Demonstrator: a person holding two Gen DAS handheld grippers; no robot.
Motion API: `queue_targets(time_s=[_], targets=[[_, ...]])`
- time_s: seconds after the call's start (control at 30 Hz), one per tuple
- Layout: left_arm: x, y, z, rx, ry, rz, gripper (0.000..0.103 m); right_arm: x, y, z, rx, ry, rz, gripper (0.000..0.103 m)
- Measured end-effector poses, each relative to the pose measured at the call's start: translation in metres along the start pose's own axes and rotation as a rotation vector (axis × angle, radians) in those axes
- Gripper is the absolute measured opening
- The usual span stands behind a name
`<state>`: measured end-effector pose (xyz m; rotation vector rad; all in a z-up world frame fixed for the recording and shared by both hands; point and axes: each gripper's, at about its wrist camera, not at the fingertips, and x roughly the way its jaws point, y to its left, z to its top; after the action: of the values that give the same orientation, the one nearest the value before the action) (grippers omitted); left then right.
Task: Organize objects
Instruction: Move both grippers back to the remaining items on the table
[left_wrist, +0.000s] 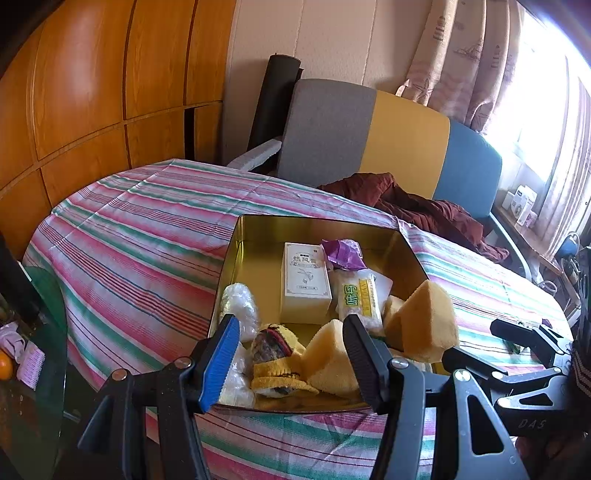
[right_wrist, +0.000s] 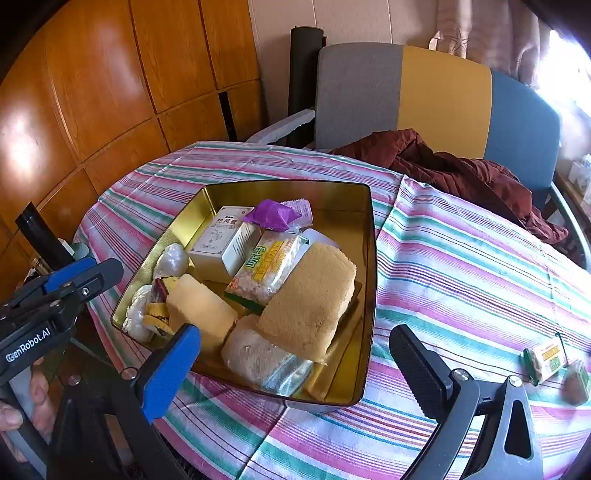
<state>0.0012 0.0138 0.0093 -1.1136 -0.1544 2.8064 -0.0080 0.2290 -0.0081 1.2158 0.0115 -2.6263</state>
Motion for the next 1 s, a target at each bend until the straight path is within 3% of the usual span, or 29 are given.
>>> queue_targets(time_s=[0.43, 1.0], targets=[[-0.012, -0.023, 0.0, 0.076, -0.023, -0.03, 0.059, -0.011, -0.019, -0.004, 0.042, -0.016, -0.015, 0.103], [-0.02, -0.086, 0.005, 0.255, -0.042, -0.102, 0.059, -0.046, -0.135, -0.019, 0.251, -0.048, -0.179, 0.103]])
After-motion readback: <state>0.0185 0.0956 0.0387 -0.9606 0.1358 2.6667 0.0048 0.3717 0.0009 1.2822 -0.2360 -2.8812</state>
